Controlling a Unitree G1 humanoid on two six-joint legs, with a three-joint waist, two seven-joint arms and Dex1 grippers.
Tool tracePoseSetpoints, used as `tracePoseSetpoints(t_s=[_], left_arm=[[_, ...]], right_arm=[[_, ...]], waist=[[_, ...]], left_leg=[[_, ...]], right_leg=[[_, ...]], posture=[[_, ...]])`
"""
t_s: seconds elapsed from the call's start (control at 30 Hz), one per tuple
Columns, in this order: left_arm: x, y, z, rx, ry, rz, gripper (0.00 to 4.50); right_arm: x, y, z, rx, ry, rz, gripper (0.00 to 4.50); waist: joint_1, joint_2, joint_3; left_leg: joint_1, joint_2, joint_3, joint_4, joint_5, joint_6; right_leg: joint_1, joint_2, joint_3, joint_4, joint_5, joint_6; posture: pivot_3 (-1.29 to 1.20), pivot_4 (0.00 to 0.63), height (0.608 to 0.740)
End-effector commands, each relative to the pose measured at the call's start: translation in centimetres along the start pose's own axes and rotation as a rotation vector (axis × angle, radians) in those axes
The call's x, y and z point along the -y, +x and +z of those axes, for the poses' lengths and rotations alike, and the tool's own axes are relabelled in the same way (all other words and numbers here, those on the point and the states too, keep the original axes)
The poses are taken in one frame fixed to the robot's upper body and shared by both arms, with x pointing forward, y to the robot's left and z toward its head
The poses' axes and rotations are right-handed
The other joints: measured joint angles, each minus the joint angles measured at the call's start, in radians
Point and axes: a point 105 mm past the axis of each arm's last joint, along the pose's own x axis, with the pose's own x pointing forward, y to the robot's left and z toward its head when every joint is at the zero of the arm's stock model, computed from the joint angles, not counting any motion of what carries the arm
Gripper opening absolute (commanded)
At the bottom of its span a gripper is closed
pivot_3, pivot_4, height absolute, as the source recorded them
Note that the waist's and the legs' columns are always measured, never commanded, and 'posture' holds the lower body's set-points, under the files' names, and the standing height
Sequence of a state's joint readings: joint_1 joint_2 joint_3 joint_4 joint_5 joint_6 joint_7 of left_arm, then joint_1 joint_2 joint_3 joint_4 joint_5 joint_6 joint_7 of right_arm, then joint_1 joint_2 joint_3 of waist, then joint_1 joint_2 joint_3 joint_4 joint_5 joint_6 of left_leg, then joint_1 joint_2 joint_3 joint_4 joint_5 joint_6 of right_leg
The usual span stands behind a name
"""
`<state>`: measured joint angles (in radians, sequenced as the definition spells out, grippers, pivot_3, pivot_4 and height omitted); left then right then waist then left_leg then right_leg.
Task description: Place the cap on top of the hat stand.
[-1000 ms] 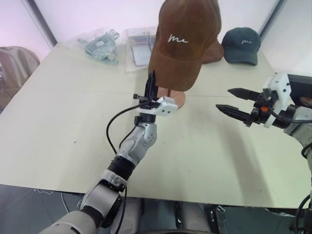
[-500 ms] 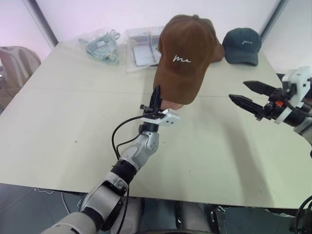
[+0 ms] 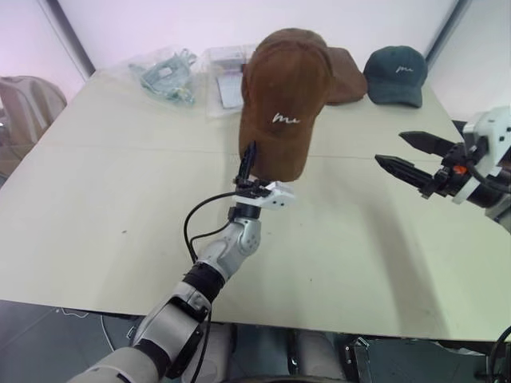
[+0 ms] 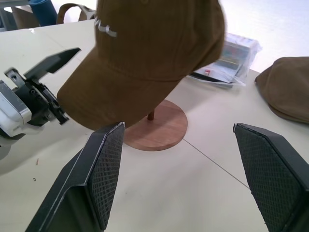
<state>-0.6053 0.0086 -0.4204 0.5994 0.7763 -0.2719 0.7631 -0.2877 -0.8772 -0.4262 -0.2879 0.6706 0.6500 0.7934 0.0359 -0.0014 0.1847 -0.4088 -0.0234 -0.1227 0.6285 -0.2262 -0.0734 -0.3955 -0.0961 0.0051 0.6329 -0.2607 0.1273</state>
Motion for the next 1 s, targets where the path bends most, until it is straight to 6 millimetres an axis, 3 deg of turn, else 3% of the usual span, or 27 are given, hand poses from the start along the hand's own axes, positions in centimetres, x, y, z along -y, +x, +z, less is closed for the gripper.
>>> tracePoseSetpoints(t_s=[0.03, 0.27, 0.53, 0.63, 0.83, 1.0], left_arm=[[0.1, 0.0, 0.7, 0.026, -0.015, -0.009, 3.42], [-0.4, -1.2, 0.1, 0.017, -0.026, -0.046, 3.42], [-0.4, -5.1, -2.9, -0.085, -0.038, -0.212, 3.42], [-1.3, -6.6, -4.3, -0.144, -0.033, -0.240, 3.42], [-6.9, -10.1, -9.9, -0.467, -0.013, -0.146, 3.42], [-12.4, -13.1, -11.4, -0.638, 0.020, -0.072, 3.42]], right_arm=[[-0.6, 0.1, 1.2, 0.031, -0.035, 0.015, 3.66], [-0.8, 0.2, 0.9, 0.025, -0.031, 0.027, 3.66], [-0.9, 0.4, 0.4, 0.024, -0.020, 0.034, 3.66], [-0.9, 0.4, 0.2, 0.024, -0.016, 0.039, 3.66], [-1.0, 0.8, -0.4, 0.029, 0.000, 0.050, 3.66], [-1.1, 1.6, -1.0, 0.038, 0.019, 0.070, 3.66]], waist=[[0.000, 0.000, 0.000], [0.000, 0.000, 0.000], [-0.002, 0.002, -0.001], [-0.010, 0.005, -0.003], [-0.051, 0.010, -0.006], [-0.058, 0.009, -0.005]], left_leg=[[0.000, 0.000, 0.000, 0.000, 0.000, 0.000], [0.000, 0.000, 0.000, 0.000, 0.000, 0.000], [0.001, 0.000, 0.000, 0.000, 0.000, 0.000], [0.002, 0.000, 0.002, 0.000, 0.000, 0.000], [0.005, 0.001, 0.004, -0.003, -0.001, 0.001], [0.010, 0.003, 0.007, -0.003, -0.001, 0.001]], right_leg=[[0.000, 0.000, 0.000, 0.000, 0.000, 0.000], [0.000, 0.000, 0.000, 0.000, 0.000, 0.000], [0.001, 0.000, 0.001, 0.000, 0.001, -0.001], [0.001, 0.000, 0.002, 0.000, 0.001, -0.001], [0.001, 0.000, 0.005, 0.001, 0.000, -0.001], [0.002, 0.002, 0.008, 0.003, 0.000, -0.001]], posture=[[0.00, 0.150, 0.740], [0.00, 0.150, 0.740], [0.00, 0.150, 0.740], [0.00, 0.150, 0.740], [0.00, 0.150, 0.740], [0.00, 0.150, 0.740]])
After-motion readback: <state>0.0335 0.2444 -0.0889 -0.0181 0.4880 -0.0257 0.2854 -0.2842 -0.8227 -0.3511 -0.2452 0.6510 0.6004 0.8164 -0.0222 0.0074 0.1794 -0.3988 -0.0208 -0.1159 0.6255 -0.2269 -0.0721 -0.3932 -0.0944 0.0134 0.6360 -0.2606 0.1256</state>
